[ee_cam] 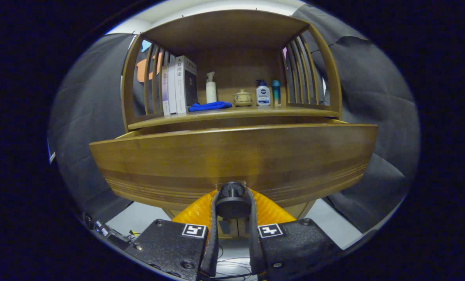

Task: Pull open the drawer, take out the items inside it, and place them on the countertop above the cabinet.

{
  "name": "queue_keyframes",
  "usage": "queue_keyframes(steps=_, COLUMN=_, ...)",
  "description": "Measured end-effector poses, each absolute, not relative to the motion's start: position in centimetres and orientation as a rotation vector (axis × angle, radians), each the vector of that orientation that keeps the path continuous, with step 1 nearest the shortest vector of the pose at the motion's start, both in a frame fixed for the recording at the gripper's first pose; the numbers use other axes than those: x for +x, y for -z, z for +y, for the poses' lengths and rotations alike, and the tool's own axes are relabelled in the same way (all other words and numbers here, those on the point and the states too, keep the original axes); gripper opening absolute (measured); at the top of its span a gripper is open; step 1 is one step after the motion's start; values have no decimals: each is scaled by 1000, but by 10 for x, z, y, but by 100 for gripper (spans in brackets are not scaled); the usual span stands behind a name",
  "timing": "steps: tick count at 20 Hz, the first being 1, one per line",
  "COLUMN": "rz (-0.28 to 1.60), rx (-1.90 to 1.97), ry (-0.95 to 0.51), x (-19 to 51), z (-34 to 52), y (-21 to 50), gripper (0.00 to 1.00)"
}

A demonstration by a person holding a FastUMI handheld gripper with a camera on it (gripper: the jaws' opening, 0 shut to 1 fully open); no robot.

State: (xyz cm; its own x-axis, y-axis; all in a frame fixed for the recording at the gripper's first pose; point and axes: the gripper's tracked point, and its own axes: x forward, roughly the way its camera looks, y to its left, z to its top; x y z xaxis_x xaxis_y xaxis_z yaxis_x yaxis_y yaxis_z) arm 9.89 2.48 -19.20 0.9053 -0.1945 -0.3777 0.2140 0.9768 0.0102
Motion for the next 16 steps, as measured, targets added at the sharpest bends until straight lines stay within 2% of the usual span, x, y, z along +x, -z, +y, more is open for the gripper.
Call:
queue_keyframes(steps=9, rz=396, rx=66, ry=147, x=41, z=37, y=200, gripper=35)
queue_keyframes(steps=16, rz=417, rx=61, ry=126, x=30, z=44, y=203, gripper=35)
